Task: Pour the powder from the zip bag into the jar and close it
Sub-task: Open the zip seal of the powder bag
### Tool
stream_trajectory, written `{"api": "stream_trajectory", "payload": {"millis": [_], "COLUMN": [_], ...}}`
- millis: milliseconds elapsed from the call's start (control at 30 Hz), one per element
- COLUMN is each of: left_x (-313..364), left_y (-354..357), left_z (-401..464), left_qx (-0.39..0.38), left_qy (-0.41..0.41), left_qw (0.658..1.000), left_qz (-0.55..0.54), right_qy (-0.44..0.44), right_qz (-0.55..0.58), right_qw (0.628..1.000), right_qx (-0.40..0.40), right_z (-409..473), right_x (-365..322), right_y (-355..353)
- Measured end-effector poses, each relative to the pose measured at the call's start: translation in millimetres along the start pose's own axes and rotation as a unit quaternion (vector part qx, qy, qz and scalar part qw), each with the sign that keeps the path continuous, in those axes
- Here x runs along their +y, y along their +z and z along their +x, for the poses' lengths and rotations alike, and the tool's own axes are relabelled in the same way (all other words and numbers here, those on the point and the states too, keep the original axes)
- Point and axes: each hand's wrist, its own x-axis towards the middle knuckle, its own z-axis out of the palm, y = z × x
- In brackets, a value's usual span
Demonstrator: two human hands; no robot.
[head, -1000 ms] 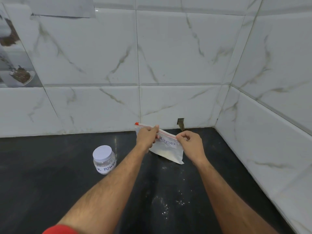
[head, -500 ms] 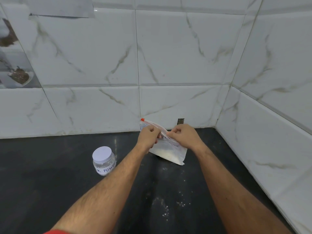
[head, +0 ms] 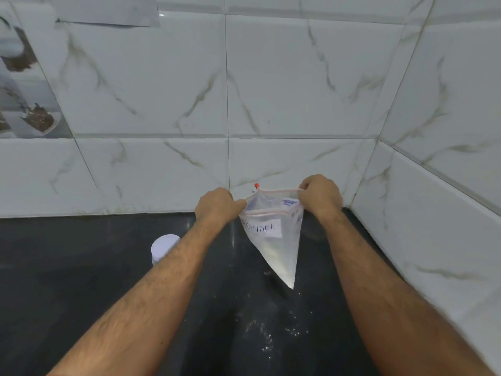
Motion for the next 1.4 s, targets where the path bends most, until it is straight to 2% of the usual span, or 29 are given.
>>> {"api": "stream_trajectory", "payload": {"millis": [133, 233, 300, 400, 633, 700, 800, 867, 967, 1133, 1300, 1400], "left_x": [8.2, 17.2, 20.8, 22.9, 41.1, 43.7, 37.8, 31.3, 26.4, 29.8, 24.5, 15.1], "left_y": [-5.0, -4.3, -3.7, 0.3, 13.3, 22.1, 44.7, 57.3, 61.9, 46.3, 55.2, 66.1], "left_z": [3.4, 6.2, 7.7, 8.0, 2.9, 0.7, -6.4, -9.7, -12.4, -5.8, -6.5, -8.8], "left_qx": [-0.002, 0.004, 0.01, 0.023, 0.041, 0.018, -0.029, -0.041, -0.038, 0.002, -0.037, -0.061], "left_qy": [-0.003, 0.007, 0.009, 0.014, 0.047, 0.049, 0.045, 0.039, 0.038, 0.052, 0.041, 0.029], "left_qw": [1.0, 1.0, 0.999, 0.999, 0.998, 0.999, 0.998, 0.998, 0.998, 0.995, 0.998, 0.997], "left_qz": [0.03, 0.028, 0.031, 0.038, 0.012, 0.006, 0.022, 0.009, -0.022, -0.088, -0.043, -0.029], "right_qy": [0.0, 0.006, -0.002, 0.007, 0.011, 0.014, 0.029, 0.03, 0.017, 0.007, 0.045, 0.056], "right_qz": [0.031, 0.061, 0.053, 0.084, 0.122, 0.096, 0.021, 0.018, 0.024, 0.046, -0.012, -0.023], "right_qw": [0.999, 0.997, 0.998, 0.994, 0.987, 0.992, 0.999, 0.999, 1.0, 0.996, 0.999, 0.998], "right_qx": [-0.029, 0.043, 0.034, 0.072, 0.1, 0.085, 0.019, 0.003, 0.01, 0.076, 0.002, -0.011], "right_z": [-3.3, -1.8, -2.5, -4.5, -2.4, -6.4, -14.8, -19.2, -22.9, -20.8, -20.3, -24.0], "right_x": [5.9, 10.1, 12.9, 18.8, 33.5, 40.2, 52.1, 57.6, 56.3, 42.1, 44.8, 52.1], "right_y": [-0.1, -5.3, -8.5, -11.3, -18.2, -12.0, 6.7, 15.3, 17.3, 6.0, 19.0, 29.0]}}
